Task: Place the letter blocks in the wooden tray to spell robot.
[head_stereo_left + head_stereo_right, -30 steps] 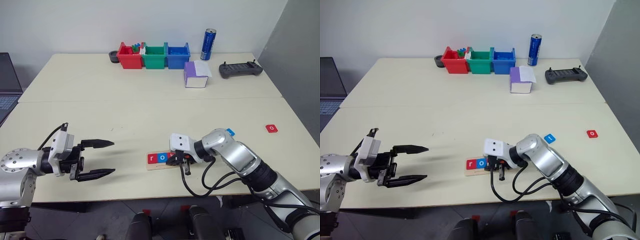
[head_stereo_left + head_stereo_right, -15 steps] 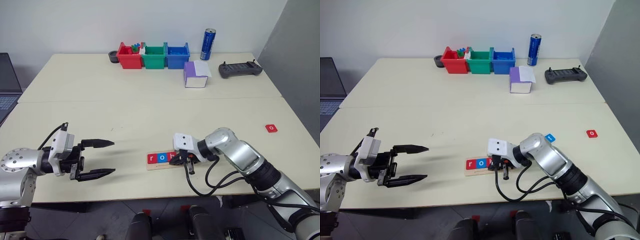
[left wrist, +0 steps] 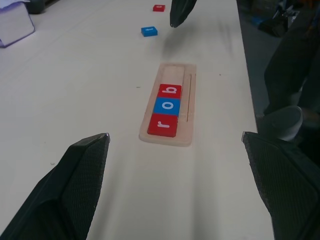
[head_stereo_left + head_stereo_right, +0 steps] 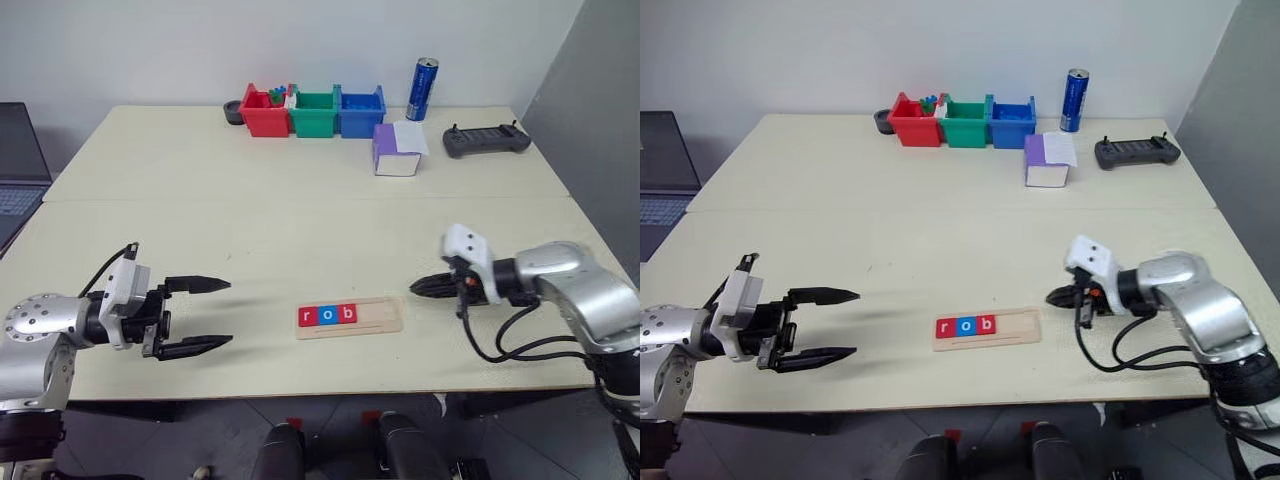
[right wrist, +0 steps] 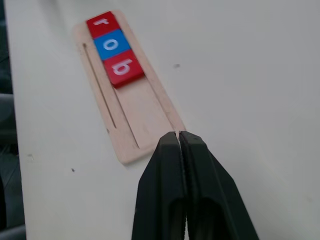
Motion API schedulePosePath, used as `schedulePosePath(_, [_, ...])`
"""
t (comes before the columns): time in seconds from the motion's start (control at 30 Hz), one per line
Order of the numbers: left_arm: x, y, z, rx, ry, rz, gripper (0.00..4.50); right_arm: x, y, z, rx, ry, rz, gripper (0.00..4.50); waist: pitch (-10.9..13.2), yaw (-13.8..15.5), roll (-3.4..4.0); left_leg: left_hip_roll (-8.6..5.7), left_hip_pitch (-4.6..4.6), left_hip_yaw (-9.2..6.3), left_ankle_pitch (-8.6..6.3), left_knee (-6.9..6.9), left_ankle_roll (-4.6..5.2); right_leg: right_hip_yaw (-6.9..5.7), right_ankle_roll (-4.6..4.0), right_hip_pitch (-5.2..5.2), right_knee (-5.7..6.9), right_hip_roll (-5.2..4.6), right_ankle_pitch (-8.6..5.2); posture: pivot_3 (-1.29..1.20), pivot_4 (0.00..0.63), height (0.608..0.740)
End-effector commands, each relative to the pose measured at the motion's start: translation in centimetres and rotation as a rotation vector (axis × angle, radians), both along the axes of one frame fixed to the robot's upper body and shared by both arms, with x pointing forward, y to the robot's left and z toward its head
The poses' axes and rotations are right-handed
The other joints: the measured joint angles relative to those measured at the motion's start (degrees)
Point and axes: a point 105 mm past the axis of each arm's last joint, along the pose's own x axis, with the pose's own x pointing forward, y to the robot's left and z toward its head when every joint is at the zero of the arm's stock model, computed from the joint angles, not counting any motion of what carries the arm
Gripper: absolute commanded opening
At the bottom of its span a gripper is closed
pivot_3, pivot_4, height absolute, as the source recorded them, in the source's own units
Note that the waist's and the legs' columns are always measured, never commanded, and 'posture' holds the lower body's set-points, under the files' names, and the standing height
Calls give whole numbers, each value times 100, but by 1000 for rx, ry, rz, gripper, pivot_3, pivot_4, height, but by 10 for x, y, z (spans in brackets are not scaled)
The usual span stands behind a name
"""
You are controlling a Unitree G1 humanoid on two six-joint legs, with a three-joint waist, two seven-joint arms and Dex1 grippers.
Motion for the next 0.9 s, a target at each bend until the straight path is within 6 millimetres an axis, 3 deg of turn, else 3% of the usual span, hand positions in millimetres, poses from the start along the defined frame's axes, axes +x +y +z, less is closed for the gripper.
schedulePosePath(0.03, [3,0,5,2,-18,-11,4500,7,-32,16,12,-55,-141,1303,0,-4,0,0,0,1,0,0,0,1,0,0,-1,0,0,0,150,740])
schedulePosePath(0.13, [5,1,6,8,-16,-19,4500,7,-57,19,8,-67,-231,2356,0,-15,0,0,0,4,0,0,0,4,0,0,-1,0,0,0,150,740])
schedulePosePath(0.33, [8,0,6,7,-16,-29,4500,8,-81,25,-4,-84,-317,4430,0,-20,0,0,0,6,0,0,0,5,1,0,-2,0,0,0,150,740])
schedulePosePath(0.5, [8,-2,5,2,-15,-34,4500,14,-116,28,-34,-124,-458,4474,0,-10,0,-1,-1,6,0,1,0,6,1,0,-3,0,0,0,150,740])
schedulePosePath(0.67, [7,-1,6,5,-16,-36,4500,35,-161,47,54,-227,-775,4474,0,-42,1,-2,0,12,0,1,0,11,2,0,-2,0,1,0,150,740])
schedulePosePath(0.9, [6,2,7,12,-15,-31,4500,33,-186,27,68,-110,-938,4474,1,-51,2,-2,-1,16,0,-1,1,15,8,0,-2,0,5,0,150,740])
